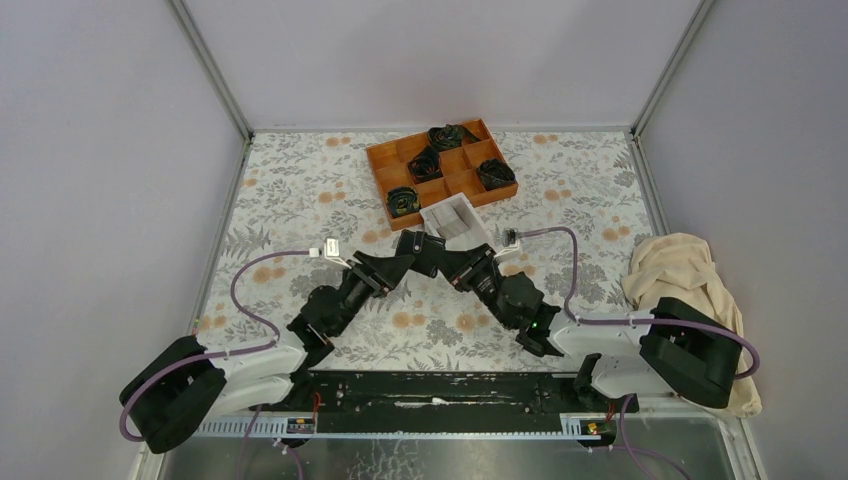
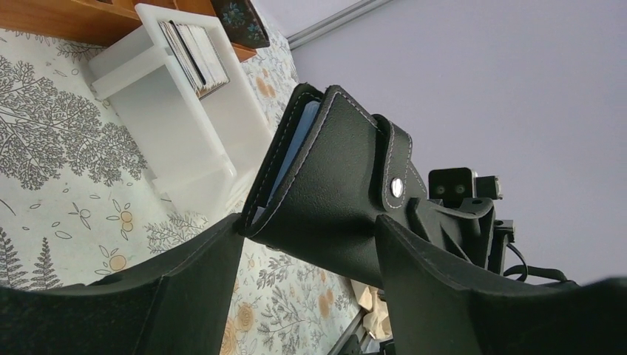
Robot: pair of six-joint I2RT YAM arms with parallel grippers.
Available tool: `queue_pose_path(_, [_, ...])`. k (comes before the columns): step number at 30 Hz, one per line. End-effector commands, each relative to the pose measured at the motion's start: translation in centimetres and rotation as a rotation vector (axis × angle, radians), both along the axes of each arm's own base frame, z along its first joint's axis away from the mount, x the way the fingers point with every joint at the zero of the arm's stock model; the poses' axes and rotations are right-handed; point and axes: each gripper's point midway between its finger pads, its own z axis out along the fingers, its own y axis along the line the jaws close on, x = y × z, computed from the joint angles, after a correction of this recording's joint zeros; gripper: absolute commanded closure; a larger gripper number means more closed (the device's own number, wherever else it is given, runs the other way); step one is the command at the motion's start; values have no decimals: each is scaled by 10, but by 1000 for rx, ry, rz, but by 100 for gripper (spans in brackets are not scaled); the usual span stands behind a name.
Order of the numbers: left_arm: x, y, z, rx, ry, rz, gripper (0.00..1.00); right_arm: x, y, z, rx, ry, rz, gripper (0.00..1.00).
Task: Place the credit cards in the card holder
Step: Open the card holder.
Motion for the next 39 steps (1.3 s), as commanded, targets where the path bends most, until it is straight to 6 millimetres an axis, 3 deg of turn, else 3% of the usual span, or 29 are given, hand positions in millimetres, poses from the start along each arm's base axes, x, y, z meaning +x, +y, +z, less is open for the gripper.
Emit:
queue_pose_path(1, [3,0,31,-75,-76,18,30,-7,9,38,169,-32,46,100])
queue_pose_path(11, [5,13,42,-113,-108,76,47,-9,25,23,208,24,88,100])
queue_pose_path(25, [-1,28,70,-117,-245,119,54,-12,54,7,211,91,159,100])
queue_pose_path(33, [-7,31,87,-111,-318,115,55,-21,72,13,235,103,218,100])
queue_pose_path(35, [-8,31,90,-107,-332,109,62,-23,75,13,235,106,229,100])
queue_pose_path(39, [-9,33,89,-90,-334,115,87,-24,71,5,201,109,214,100])
